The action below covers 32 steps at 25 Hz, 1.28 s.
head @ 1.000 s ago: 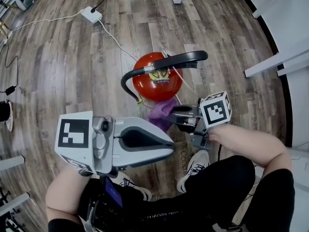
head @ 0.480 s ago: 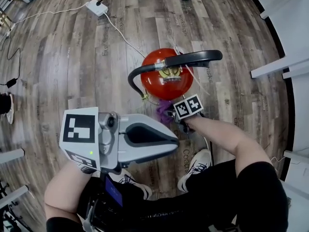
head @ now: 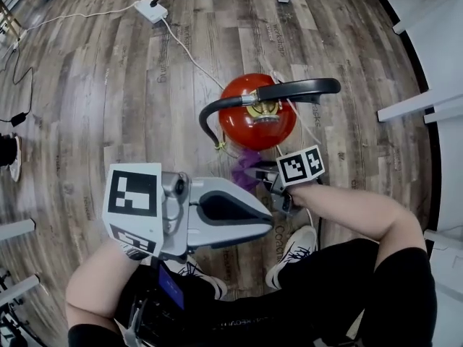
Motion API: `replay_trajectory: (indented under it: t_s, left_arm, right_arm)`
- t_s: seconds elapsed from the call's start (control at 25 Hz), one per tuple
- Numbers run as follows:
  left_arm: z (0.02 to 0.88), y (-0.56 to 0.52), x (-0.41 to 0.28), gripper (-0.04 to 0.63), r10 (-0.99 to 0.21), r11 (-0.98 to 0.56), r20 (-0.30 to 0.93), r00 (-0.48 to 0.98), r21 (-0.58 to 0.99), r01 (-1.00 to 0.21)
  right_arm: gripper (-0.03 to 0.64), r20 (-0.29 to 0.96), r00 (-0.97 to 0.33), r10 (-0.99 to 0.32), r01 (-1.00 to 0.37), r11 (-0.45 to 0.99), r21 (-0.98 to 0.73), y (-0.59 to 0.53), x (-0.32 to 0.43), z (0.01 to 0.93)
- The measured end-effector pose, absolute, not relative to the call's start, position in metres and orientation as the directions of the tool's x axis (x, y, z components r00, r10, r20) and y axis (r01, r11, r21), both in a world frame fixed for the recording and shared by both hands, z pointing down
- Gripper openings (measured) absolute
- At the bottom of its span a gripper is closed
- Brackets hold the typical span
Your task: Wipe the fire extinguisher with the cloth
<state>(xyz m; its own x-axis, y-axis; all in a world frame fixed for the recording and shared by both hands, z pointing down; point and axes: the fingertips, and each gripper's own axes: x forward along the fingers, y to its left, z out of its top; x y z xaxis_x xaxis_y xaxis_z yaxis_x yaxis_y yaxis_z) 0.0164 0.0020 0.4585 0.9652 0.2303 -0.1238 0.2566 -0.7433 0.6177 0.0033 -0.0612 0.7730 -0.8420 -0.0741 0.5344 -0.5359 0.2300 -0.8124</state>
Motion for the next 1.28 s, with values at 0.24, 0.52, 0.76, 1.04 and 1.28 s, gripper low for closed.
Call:
replay_trajectory:
  t_s: [0.24, 0.52, 0.76, 1.04, 1.28]
  left_arm:
    - [0.437, 0.027, 0.023, -0.003, 0.351, -0.719, -0.202, 0.914, 0.567, 0.401]
    - [0.399, 0.07, 0.009, -0.003, 0.524, -0.65, -0.313, 0.792, 0.453, 0.61]
    - [0.399, 0.077, 0.01, -0.003, 0.545, -0.635, -0.313, 0.778, 0.452, 0.626]
    - [0.409, 0.08, 0.004, -0.003, 0.555, -0.624, -0.297, 0.777, 0.468, 0.625]
    - [0.416, 0.075, 0.002, -0.003, 0.544, -0.621, -0.294, 0.786, 0.488, 0.613]
  right_arm:
    - [0.064, 0.298, -0.932, -0.206, -0.338, 0.2, -0.92, -0.07, -0.028, 0.621]
    - [0.064, 0.09, -0.937, -0.337, -0.173, 0.224, -0.959, -0.089, -0.039, 0.507]
    - [0.064, 0.054, -0.922, -0.382, -0.151, 0.228, -0.962, -0.096, -0.054, 0.505]
    - [0.064, 0.329, -0.875, -0.355, -0.397, 0.138, -0.907, -0.086, -0.055, 0.633]
    - [0.064, 0.541, -0.788, -0.293, -0.604, 0.201, -0.771, -0.082, -0.057, 0.74]
